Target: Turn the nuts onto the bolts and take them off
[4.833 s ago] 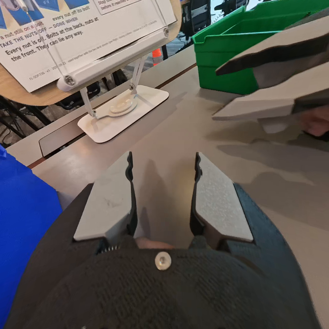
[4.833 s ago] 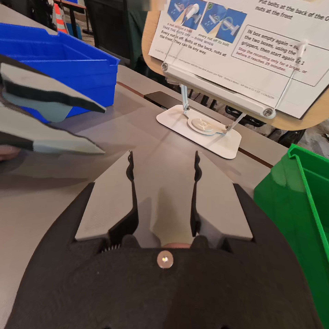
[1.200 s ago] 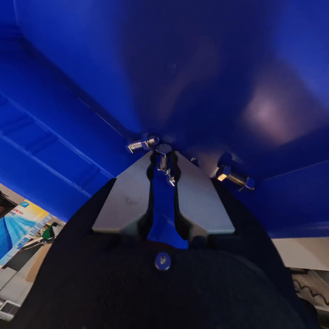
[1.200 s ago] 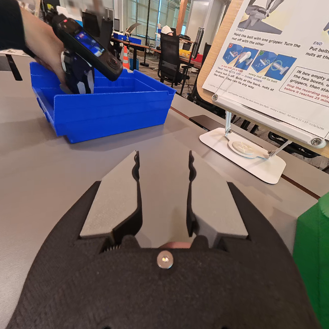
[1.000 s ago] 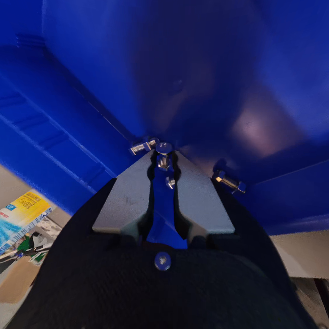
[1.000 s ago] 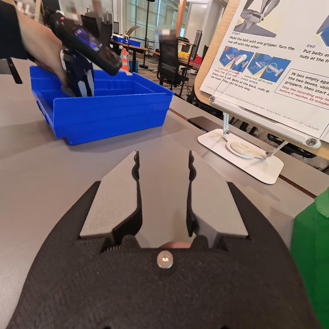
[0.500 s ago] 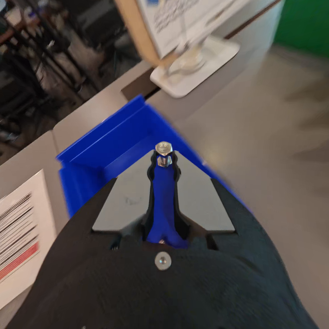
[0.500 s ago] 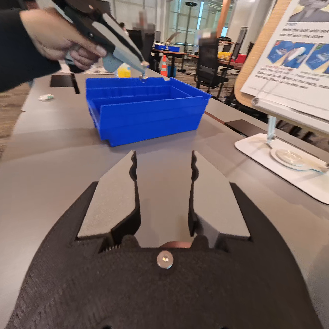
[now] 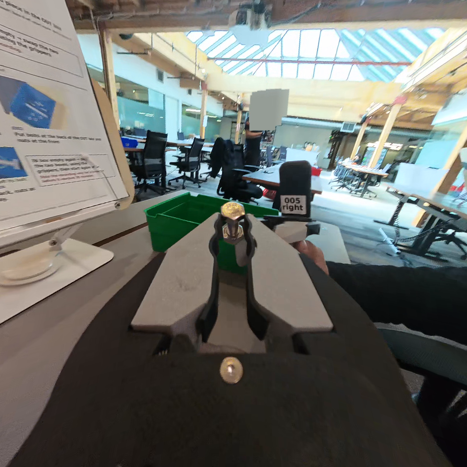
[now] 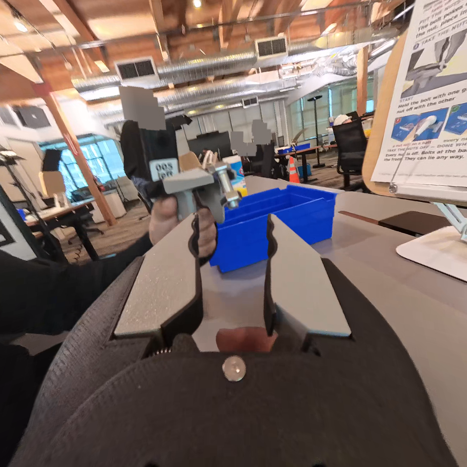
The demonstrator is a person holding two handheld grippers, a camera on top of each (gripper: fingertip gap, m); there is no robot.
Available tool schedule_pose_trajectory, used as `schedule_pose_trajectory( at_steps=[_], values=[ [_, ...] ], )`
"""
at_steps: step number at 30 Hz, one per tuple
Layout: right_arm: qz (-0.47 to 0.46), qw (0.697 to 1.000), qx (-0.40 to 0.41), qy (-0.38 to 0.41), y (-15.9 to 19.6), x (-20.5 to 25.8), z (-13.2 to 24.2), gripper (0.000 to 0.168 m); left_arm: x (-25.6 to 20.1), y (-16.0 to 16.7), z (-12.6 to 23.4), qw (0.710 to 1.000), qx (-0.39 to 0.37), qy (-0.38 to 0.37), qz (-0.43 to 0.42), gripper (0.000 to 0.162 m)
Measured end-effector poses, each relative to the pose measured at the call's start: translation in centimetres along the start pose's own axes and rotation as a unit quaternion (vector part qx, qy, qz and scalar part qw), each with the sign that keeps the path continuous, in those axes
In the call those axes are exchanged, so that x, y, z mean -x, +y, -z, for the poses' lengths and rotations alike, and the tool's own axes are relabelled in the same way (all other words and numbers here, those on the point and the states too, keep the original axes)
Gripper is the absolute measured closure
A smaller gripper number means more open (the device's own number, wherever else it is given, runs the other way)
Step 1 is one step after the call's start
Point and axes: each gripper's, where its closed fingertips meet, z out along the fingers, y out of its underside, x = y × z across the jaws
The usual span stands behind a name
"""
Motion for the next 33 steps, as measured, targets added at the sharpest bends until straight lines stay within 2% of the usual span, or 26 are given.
schedule_pose_trajectory(
  at_steps=[6,12,17,25,30,33],
  values=[
    [-0.076,0.993,-0.004,-0.091,0.4,1.6,-0.2,0.132,-1.2,1.7,-0.3,1.000,-0.010,0.025,-0.009,0.148],
    [-0.114,0.986,-0.004,-0.118,1.5,1.7,-0.6,0.153,-1.8,2.0,-0.3,0.999,-0.028,0.040,0.013,0.148],
    [-0.124,0.987,-0.008,-0.098,1.5,0.4,-0.2,0.153,-0.8,3.0,-0.2,1.000,0.000,0.019,-0.003,0.148],
    [-0.090,0.992,0.092,-0.013,5.0,-2.3,-0.5,0.153,2.0,6.8,0.3,0.996,0.083,-0.004,0.036,0.147],
    [-0.096,0.985,0.141,0.007,7.1,-3.0,-0.6,0.153,2.9,8.7,0.8,0.990,0.132,-0.018,0.038,0.145],
    [-0.088,0.982,0.165,0.009,7.9,-3.1,-0.5,0.153,3.3,9.5,1.2,0.986,0.160,-0.022,0.044,0.138]
  ],
)
